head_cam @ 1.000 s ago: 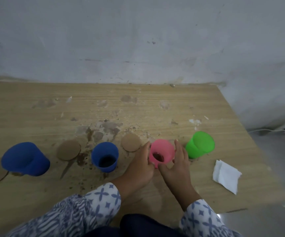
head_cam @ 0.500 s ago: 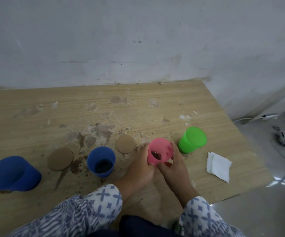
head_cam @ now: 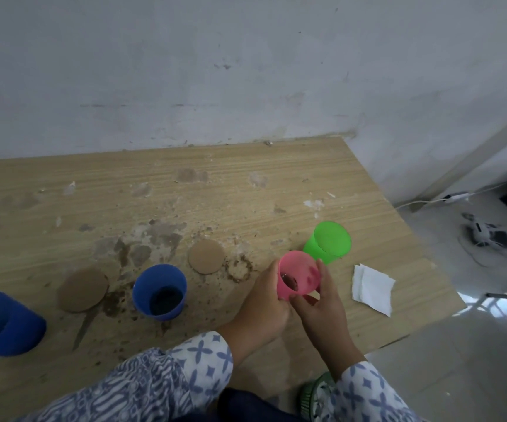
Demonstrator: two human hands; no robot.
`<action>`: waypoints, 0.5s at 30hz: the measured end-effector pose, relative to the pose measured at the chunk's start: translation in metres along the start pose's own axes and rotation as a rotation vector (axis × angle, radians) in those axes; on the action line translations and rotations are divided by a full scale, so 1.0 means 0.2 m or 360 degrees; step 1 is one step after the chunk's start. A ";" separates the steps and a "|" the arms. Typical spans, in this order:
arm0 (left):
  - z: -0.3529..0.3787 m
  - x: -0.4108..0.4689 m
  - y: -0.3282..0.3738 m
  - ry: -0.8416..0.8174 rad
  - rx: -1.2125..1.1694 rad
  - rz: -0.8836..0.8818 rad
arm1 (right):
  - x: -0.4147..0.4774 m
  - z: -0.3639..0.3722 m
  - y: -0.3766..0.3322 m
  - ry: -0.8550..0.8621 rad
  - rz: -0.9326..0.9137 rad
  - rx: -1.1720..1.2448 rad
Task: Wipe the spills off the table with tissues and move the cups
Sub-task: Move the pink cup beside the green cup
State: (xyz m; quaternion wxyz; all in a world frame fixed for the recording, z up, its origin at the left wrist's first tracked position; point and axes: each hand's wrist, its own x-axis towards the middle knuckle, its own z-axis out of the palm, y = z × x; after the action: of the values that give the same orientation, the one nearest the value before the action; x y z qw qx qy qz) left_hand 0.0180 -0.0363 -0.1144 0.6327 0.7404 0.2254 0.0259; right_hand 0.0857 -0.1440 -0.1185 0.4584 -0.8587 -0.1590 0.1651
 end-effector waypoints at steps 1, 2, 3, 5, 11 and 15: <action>0.00 0.00 -0.01 0.0008 0.0012 -0.0015 | 0.00 0.00 0.00 -0.0008 0.0003 -0.0006; 0.00 0.01 -0.01 0.0017 0.0029 -0.0025 | 0.00 0.01 0.00 -0.0010 0.0003 -0.0009; 0.00 0.01 -0.02 0.0022 0.0046 -0.0031 | 0.01 0.01 0.00 -0.0008 0.0006 -0.0015; 0.00 0.02 -0.02 0.0019 0.0052 -0.0043 | 0.01 0.02 0.00 -0.0009 0.0018 -0.0041; 0.00 0.02 -0.03 -0.0002 0.0040 -0.0059 | 0.01 0.03 -0.01 -0.0031 0.0021 -0.0111; 0.00 0.02 -0.03 0.0018 0.0068 -0.0051 | 0.00 0.04 0.00 -0.0017 0.0048 -0.0117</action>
State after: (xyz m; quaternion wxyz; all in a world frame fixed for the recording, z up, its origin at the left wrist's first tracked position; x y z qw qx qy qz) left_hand 0.0188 -0.0341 -0.1208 0.6158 0.7499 0.2413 0.0153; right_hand 0.0825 -0.1387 -0.1234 0.4231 -0.8764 -0.1545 0.1705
